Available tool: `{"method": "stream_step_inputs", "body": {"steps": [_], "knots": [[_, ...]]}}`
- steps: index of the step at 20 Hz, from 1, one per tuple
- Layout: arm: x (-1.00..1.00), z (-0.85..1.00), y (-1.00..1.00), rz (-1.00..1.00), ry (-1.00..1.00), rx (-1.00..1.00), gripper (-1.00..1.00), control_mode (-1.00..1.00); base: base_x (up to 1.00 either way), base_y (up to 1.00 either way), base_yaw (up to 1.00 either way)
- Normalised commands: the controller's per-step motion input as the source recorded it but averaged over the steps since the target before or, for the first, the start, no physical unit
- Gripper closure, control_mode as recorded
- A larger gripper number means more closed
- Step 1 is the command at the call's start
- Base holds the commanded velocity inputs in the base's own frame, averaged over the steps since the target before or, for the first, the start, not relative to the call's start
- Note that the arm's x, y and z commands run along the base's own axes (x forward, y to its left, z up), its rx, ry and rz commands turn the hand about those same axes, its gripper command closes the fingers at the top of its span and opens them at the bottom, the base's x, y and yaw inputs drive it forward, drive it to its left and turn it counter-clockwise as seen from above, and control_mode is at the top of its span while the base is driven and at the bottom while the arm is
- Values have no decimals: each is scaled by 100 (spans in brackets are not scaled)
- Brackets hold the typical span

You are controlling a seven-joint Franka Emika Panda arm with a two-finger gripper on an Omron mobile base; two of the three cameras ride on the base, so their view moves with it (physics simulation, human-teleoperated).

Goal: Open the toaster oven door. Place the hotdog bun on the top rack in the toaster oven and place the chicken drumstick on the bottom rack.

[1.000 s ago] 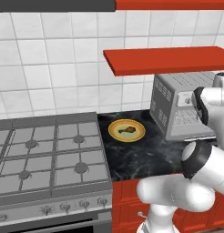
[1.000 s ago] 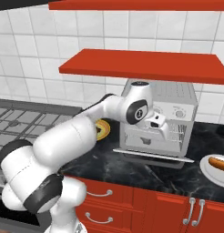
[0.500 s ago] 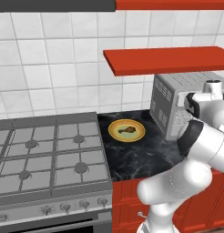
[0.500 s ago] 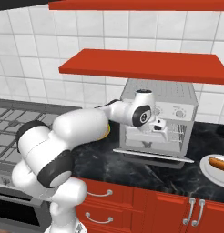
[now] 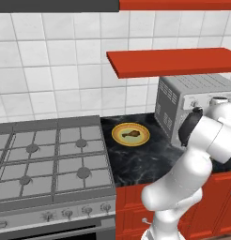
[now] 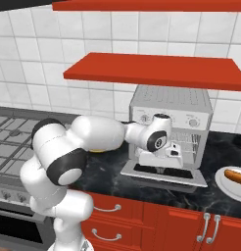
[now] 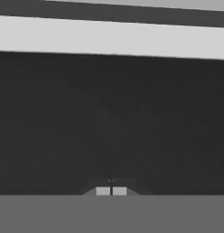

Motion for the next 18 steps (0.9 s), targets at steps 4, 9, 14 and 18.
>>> {"method": "stream_step_inputs", "body": {"steps": [4, 9, 14, 18], "knots": [[-61, -83, -3, 16, 2, 7, 100, -100, 0, 0, 0], [-69, -87, 0, 11, 1, 7, 100, -100, 0, 0, 0], [-14, 56, 0, 3, 0, 8, 100, -100, 0, 0, 0], [-9, 98, 0, 0, -5, 6, 100, -100, 0, 0, 0]]}}
